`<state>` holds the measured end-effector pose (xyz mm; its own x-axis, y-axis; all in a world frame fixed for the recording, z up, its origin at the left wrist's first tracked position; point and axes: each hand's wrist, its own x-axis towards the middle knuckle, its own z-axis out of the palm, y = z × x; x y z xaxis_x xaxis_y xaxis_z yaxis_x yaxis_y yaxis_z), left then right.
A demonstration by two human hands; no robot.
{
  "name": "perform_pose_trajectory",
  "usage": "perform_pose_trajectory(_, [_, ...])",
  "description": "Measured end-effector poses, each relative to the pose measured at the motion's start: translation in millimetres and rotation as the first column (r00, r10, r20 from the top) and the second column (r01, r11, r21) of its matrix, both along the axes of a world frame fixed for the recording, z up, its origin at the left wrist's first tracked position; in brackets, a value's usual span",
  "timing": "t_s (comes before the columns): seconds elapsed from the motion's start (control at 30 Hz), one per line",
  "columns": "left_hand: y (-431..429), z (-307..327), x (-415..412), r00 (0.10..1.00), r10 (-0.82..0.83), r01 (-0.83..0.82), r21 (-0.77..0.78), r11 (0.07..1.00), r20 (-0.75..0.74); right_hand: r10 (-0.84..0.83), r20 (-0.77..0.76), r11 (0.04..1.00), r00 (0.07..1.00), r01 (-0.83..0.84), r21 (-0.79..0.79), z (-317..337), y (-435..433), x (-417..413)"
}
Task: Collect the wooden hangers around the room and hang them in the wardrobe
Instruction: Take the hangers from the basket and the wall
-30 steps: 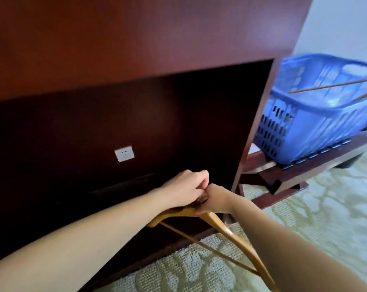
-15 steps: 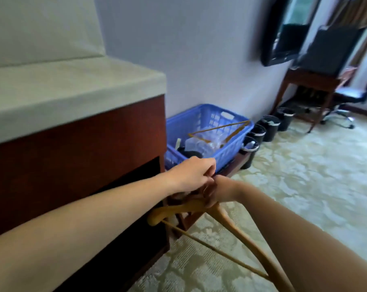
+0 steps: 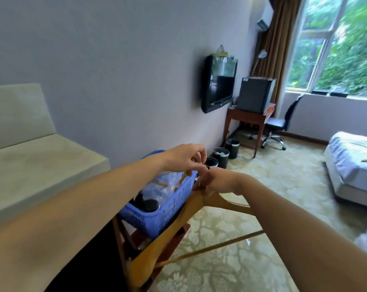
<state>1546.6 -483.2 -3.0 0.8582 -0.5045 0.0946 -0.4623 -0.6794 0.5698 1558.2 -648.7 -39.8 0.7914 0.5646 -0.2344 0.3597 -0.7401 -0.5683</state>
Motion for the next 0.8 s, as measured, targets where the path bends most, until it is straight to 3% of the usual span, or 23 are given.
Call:
perform_pose_trajectory(0.13, [-9,26,14,0.98,0.014,0.0,0.07,0.998,-0.2,0.033,0.043,0.999,0.999,-0.033,0.007,17,-27,21])
perform_pose_trajectory(0.2, [-15,33,22,0.973,0.012,0.009,0.091,0.996,-0.231,0.037,0.088,0.999,0.995,-0.037,-0.007,20,-38,36])
perform_pose_trajectory(0.33, [-37,42,49,0.997,0.049,-0.05,-0.01,0.999,-0.059,0.003,0.157,1.0,0.988,-0.007,0.023,28,-55,63])
perform_pose_trajectory(0.47, [-62,39,81,0.989,0.096,-0.108,0.111,0.988,0.111,-0.15,0.155,0.937,0.976,0.09,0.338,45,-67,86])
perform_pose_trajectory(0.8, [-68,28,183,0.992,0.122,-0.12,0.076,0.99,-0.022,-0.213,0.193,0.909,0.958,0.121,0.399,40,-80,174])
